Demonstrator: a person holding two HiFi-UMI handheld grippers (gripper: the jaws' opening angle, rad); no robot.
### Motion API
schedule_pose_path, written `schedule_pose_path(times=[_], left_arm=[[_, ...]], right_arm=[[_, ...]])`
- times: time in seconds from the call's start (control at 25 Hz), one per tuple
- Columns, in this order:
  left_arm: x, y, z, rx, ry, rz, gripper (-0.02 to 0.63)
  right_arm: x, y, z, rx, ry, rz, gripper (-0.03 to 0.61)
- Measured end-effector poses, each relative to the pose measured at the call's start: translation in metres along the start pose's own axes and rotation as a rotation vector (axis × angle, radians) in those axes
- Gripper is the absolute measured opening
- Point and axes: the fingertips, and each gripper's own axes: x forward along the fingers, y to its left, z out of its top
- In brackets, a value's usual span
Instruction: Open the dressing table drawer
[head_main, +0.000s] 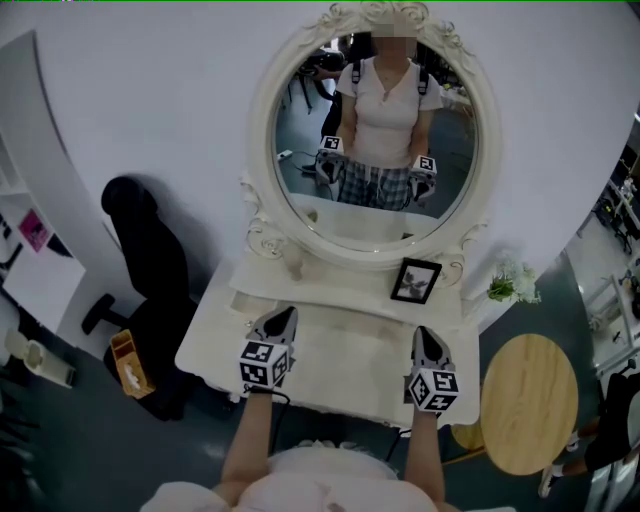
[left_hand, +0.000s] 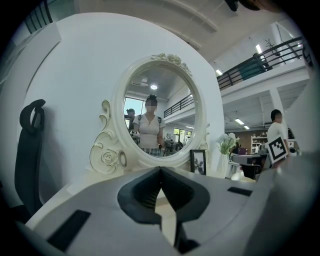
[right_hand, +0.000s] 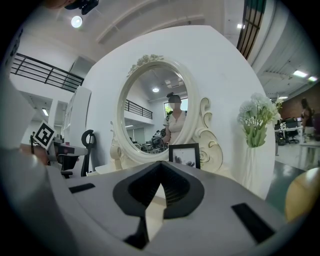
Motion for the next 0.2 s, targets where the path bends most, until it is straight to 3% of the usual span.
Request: schedule_pose_path(times=[0.2], left_arm=[[-0.0026, -0.0051, 0.0003, 0.001, -0.002, -0.005, 0.026]], right_arm=[[-0.0055, -0.0011, -0.0022, 0.003, 0.001, -0.003, 0.015]])
